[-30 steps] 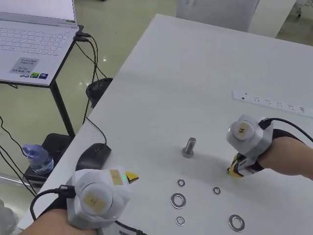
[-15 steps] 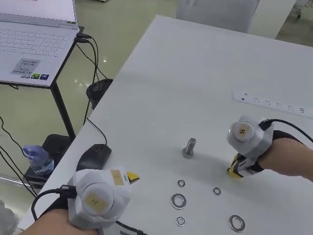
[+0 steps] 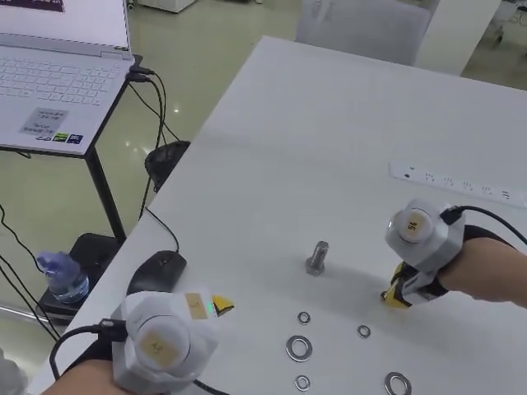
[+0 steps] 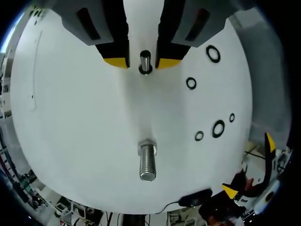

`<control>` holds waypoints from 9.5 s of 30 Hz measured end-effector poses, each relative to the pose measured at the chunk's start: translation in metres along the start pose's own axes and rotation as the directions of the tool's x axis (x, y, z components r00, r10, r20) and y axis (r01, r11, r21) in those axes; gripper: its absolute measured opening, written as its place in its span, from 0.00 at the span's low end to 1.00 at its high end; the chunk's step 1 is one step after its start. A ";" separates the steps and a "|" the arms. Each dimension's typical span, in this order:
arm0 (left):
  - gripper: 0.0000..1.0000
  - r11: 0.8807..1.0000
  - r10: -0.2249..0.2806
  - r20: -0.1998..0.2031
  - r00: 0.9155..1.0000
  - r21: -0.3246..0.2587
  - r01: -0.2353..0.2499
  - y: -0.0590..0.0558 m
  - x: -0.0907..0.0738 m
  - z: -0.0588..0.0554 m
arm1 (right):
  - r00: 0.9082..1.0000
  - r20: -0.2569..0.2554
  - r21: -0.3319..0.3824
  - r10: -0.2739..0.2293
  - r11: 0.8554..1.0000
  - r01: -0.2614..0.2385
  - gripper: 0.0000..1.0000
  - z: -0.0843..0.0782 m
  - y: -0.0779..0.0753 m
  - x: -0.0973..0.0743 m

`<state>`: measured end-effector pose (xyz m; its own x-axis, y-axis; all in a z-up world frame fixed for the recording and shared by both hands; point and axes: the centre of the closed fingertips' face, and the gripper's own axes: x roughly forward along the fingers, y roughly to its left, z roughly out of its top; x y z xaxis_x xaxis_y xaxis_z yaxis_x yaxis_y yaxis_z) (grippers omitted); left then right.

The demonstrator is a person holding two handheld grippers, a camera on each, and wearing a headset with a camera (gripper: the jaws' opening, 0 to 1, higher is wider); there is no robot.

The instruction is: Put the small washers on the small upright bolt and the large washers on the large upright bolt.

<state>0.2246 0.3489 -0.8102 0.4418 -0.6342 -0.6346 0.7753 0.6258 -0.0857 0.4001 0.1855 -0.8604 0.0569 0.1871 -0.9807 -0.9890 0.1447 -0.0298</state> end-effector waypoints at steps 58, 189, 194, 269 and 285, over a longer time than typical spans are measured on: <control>0.92 1.000 0.017 0.020 1.000 0.010 -0.017 -0.005 -0.008 0.017 | 0.994 0.100 -0.130 0.047 0.991 -0.033 0.30 0.026 0.073 -0.018; 0.84 0.999 0.032 0.004 0.999 0.020 -0.032 0.001 -0.011 0.024 | 0.995 0.082 0.029 -0.063 0.998 0.061 0.13 0.009 0.000 -0.056; 0.84 0.999 0.034 0.009 0.999 0.018 -0.034 0.002 -0.012 0.026 | 0.995 0.078 0.023 -0.057 0.998 0.056 0.13 0.012 0.001 -0.052; 0.81 0.999 0.035 -0.020 0.999 -0.025 -0.035 0.006 -0.013 0.005 | 1.000 -0.018 -0.017 -0.009 1.000 0.009 0.13 0.004 0.005 0.008; 0.81 0.999 0.038 -0.021 0.999 -0.026 -0.039 0.007 -0.014 0.004 | 1.000 -0.017 -0.013 -0.006 1.000 0.005 0.19 0.003 0.003 0.008</control>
<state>0.2252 0.3604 -0.7988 0.4613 -0.6000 -0.6536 0.7454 0.6616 -0.0812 0.3982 0.1906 -0.8676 0.0602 0.1702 -0.9836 -0.9904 0.1332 -0.0376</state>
